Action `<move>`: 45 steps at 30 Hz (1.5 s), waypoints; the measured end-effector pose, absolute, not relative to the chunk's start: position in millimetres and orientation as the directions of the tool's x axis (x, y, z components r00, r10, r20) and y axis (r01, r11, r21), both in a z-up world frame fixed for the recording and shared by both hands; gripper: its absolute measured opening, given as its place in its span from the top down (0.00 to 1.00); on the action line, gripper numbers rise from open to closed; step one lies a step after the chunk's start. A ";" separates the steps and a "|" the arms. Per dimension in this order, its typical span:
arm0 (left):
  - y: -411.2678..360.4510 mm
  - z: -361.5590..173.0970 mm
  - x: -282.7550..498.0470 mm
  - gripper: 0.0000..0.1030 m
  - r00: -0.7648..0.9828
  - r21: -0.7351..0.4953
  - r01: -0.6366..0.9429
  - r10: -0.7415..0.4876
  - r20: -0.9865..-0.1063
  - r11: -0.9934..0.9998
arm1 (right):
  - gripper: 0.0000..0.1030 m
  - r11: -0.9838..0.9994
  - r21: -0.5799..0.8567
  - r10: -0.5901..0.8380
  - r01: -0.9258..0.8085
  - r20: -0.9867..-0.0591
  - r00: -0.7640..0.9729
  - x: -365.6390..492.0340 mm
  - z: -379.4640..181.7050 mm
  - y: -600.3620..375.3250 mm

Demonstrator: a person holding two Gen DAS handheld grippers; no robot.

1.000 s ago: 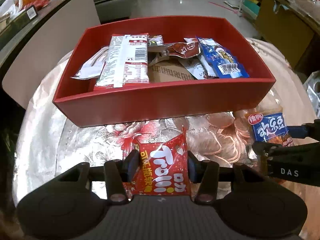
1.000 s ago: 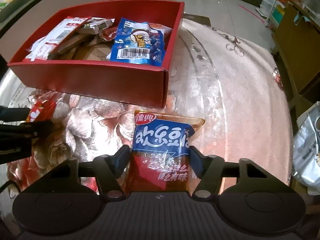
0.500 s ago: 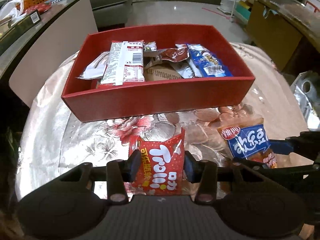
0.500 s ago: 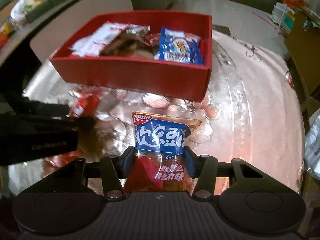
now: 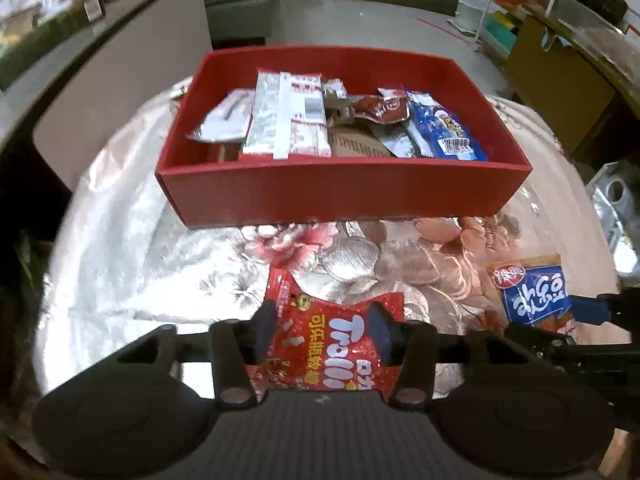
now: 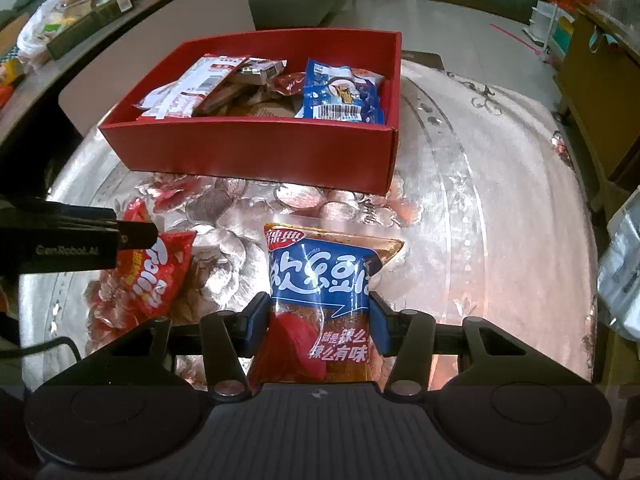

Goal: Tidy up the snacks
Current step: 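Lift both bags and carry them over the red box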

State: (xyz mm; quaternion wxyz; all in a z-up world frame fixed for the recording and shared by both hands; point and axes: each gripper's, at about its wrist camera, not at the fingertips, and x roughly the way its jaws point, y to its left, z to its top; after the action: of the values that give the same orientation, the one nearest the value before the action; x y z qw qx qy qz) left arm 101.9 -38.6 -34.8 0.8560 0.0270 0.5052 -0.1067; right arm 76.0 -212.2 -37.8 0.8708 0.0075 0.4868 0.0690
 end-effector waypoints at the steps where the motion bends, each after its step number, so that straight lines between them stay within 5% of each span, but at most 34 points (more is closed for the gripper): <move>1: -37.1 -36.9 102.8 0.30 0.460 -0.070 0.203 -0.158 -0.874 0.977 | 0.43 0.990 0.084 0.132 -0.115 -0.847 0.515 76.5 -38.1 -212.8; 13: -72.0 -77.0 116.3 0.19 0.436 0.066 0.209 -0.033 -0.899 0.976 | 0.42 0.987 0.119 0.159 -0.111 -0.852 0.499 78.6 -41.2 -225.4; 18: -61.4 -66.6 115.5 0.45 0.457 0.018 0.157 -0.056 -0.888 0.987 | 0.42 0.987 0.121 0.156 -0.102 -0.852 0.499 79.3 -40.5 -229.3; 24: -50.6 -55.8 110.1 0.56 0.456 -0.021 0.159 -0.092 -0.885 0.987 | 0.42 0.986 0.128 0.167 -0.111 -0.838 0.519 79.7 -32.2 -226.3; 45: -18.9 -0.6 102.8 0.60 0.550 -0.172 0.143 -0.223 -0.805 0.975 | 0.42 0.981 0.151 0.195 -0.125 -0.806 0.559 86.5 -17.6 -218.7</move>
State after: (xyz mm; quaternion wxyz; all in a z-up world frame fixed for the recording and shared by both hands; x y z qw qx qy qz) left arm 102.8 -18.9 -0.6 0.8792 -0.0431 0.4629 -0.1041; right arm 86.5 -218.7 -17.6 0.8821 0.0381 0.4606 0.0908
